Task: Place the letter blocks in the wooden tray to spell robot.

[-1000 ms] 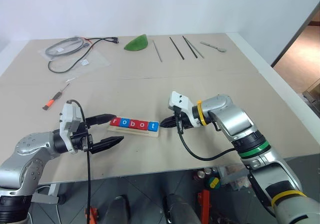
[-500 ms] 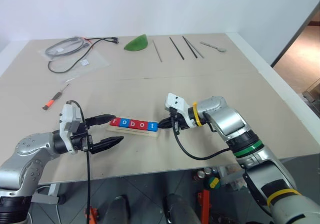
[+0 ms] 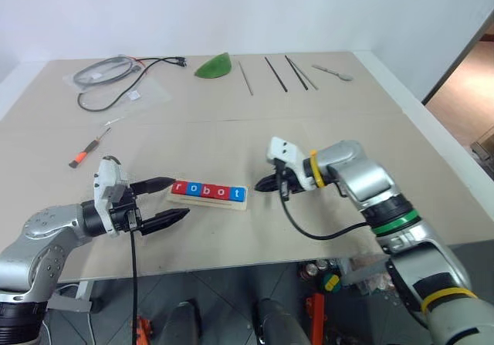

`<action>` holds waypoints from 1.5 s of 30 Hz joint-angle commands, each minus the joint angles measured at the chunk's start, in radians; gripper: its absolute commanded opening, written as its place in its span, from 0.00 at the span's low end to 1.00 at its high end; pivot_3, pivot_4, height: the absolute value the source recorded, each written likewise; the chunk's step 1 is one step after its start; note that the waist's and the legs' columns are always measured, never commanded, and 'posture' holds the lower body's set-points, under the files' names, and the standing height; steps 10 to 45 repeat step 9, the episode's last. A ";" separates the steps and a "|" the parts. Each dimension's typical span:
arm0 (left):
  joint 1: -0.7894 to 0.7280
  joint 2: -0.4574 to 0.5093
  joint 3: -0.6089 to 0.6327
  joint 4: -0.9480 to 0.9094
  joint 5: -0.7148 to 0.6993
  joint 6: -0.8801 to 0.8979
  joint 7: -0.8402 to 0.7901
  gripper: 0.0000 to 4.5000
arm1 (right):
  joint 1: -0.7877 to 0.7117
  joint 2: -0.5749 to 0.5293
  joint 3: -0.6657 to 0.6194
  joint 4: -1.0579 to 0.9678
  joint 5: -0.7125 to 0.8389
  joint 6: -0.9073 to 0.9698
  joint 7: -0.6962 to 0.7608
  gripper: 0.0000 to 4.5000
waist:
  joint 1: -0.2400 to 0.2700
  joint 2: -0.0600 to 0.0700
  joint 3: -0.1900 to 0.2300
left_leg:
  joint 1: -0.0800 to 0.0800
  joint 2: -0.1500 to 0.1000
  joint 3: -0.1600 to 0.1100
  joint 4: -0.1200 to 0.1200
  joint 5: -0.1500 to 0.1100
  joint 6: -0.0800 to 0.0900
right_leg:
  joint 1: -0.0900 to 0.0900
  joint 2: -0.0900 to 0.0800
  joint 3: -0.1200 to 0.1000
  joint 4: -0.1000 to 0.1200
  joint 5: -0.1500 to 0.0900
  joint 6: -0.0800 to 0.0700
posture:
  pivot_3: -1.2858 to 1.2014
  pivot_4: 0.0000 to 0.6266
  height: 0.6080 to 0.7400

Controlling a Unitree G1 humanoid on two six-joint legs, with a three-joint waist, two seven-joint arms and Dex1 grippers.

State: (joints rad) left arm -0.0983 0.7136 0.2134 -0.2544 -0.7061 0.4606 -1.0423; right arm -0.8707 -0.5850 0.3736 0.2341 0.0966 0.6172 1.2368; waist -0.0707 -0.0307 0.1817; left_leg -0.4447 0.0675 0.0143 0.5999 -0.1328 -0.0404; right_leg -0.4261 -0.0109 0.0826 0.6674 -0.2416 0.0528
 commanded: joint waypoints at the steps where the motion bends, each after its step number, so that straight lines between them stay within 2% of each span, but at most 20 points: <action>1: 0.011 0.013 0.082 -0.039 -0.040 0.034 0.055 1.00 | 0.008 -0.057 -0.079 -0.054 0.048 -0.019 0.039 0.01 | 0.000 0.000 0.000 | 0.000 0.000 0.000 0.000 0.000 0.000 | 0.000 0.000 0.000 0.000 0.000 0.000 | 0.52 0.24 1.00; 4: 0.052 0.021 0.142 -0.057 -0.045 0.039 0.088 1.00 | 0.062 -0.107 -0.145 -0.106 0.097 -0.006 0.046 0.01 | -0.001 0.000 0.000 | 0.000 0.000 0.000 0.000 0.000 0.000 | -0.001 0.000 0.000 0.000 0.000 0.000 | 0.52 0.24 1.00; 9: 0.188 0.050 0.222 -0.058 -0.026 0.018 0.047 1.00 | 0.180 -0.165 -0.264 -0.221 0.176 0.065 0.001 0.01 | -0.003 0.000 0.000 | 0.001 0.000 0.000 -0.001 -0.002 -0.001 | -0.001 0.000 0.000 0.000 -0.002 0.000 | 0.52 0.24 1.00; 45: 0.188 0.050 0.222 -0.058 -0.026 0.018 0.047 1.00 | 0.180 -0.165 -0.264 -0.221 0.176 0.065 0.001 0.01 | -0.003 0.000 0.000 | 0.001 0.000 0.000 -0.001 -0.002 -0.001 | -0.001 0.000 0.000 0.000 -0.002 0.000 | 0.52 0.24 1.00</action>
